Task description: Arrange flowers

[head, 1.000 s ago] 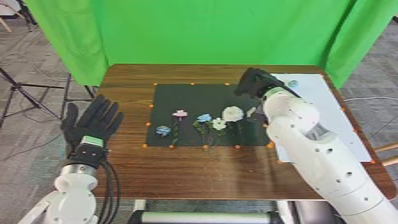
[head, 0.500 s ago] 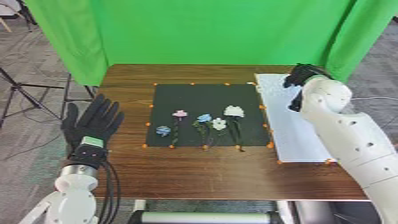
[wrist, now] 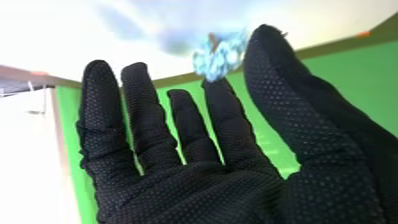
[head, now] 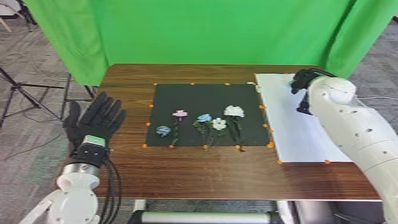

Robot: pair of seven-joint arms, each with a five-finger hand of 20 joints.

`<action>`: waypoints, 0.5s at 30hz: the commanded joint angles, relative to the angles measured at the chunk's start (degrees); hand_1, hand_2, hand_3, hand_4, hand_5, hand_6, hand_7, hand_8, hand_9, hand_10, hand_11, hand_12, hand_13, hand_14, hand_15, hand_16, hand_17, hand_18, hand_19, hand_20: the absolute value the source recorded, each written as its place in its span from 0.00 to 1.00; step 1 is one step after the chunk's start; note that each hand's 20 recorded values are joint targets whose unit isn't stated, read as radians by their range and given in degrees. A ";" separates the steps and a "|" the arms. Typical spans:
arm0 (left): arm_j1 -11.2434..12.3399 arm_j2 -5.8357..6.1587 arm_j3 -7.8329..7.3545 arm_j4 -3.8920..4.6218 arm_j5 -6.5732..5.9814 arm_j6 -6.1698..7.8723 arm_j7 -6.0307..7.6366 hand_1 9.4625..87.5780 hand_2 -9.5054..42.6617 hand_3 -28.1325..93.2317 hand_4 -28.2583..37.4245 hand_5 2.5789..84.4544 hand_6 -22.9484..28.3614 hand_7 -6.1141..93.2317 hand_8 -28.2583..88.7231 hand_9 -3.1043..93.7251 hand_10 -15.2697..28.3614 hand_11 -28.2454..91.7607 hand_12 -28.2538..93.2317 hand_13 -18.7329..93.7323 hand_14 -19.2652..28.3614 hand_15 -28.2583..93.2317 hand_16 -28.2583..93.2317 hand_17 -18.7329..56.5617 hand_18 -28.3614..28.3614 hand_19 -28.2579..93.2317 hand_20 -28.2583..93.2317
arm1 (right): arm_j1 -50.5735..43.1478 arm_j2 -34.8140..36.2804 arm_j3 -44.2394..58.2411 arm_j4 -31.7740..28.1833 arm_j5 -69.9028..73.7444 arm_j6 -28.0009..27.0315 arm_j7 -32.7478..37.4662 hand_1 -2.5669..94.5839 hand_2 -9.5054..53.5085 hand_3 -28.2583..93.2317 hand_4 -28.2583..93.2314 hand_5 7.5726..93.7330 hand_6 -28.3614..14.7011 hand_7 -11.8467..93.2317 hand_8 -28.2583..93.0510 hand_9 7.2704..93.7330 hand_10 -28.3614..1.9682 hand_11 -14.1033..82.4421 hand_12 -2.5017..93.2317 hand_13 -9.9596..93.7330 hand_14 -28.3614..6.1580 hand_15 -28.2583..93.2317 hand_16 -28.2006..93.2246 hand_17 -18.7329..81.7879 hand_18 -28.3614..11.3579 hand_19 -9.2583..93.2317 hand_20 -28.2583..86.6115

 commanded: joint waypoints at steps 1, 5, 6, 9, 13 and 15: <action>0.72 0.20 0.07 -0.43 0.03 -0.45 0.45 0.20 0.49 0.82 0.00 0.48 0.60 0.24 0.15 0.40 0.68 0.45 0.32 0.39 0.71 0.59 0.16 0.19 0.74 0.54 0.32 | -0.55 -0.96 -1.28 0.48 -3.88 0.66 -2.42 0.45 0.14 0.94 0.00 0.32 0.56 0.30 0.10 0.29 0.60 0.32 0.06 0.40 0.42 0.57 0.28 0.42 0.19 0.85 0.46; 0.38 0.04 0.07 -0.22 0.20 -0.53 -0.08 0.20 0.49 0.82 0.00 0.48 0.60 0.24 0.15 0.40 0.68 0.45 0.32 0.40 0.71 0.59 0.16 0.19 0.74 0.54 0.32 | -1.35 -0.97 -1.63 0.33 -4.22 1.78 -2.23 0.49 0.10 0.92 0.00 0.46 0.63 0.32 0.09 0.46 0.63 0.31 0.10 0.52 0.49 0.57 0.29 0.45 0.21 0.86 0.48; 0.56 0.11 0.00 -0.30 0.23 -0.54 0.13 0.20 0.49 0.82 0.00 0.48 0.60 0.24 0.15 0.40 0.68 0.46 0.32 0.40 0.71 0.59 0.16 0.19 0.74 0.54 0.32 | -1.35 -1.17 -1.96 0.62 -4.97 2.34 -2.52 0.51 0.08 0.92 0.00 0.50 0.66 0.33 0.09 0.50 0.64 0.30 0.11 0.55 0.51 0.57 0.30 0.45 0.21 0.86 0.48; 0.45 0.03 -0.13 -0.23 0.26 -0.54 -0.10 0.20 0.49 0.82 0.00 0.49 0.60 0.24 0.15 0.40 0.67 0.46 0.32 0.40 0.71 0.59 0.16 0.19 0.74 0.54 0.32 | -2.66 -0.92 -2.12 -0.16 -6.62 3.42 -2.57 0.54 0.04 0.90 0.00 0.58 0.71 0.34 0.11 0.59 0.66 0.30 0.14 0.61 0.55 0.56 0.35 0.47 0.22 0.85 0.50; 0.63 -0.20 -0.17 -0.21 0.39 -0.70 -0.18 0.20 0.49 0.82 0.00 0.49 0.60 0.24 0.15 0.40 0.67 0.46 0.32 0.40 0.71 0.59 0.16 0.19 0.74 0.54 0.32 | -4.69 -0.22 -2.03 -1.73 -7.50 7.26 -2.68 0.61 0.01 0.81 0.00 0.72 0.73 0.44 0.19 0.83 0.71 0.22 0.32 0.73 0.69 0.52 0.53 0.49 0.24 0.86 0.54; 0.74 -0.30 -0.30 -0.27 0.46 -0.70 -0.43 0.20 0.49 0.82 0.00 0.48 0.60 0.24 0.15 0.40 0.67 0.45 0.32 0.40 0.71 0.59 0.16 0.19 0.74 0.54 0.32 | -6.38 0.68 -1.43 -3.94 -8.05 9.04 -2.96 0.62 0.00 0.81 0.00 0.75 0.73 0.45 0.21 0.89 0.72 0.22 0.38 0.75 0.70 0.53 0.56 0.50 0.24 0.86 0.56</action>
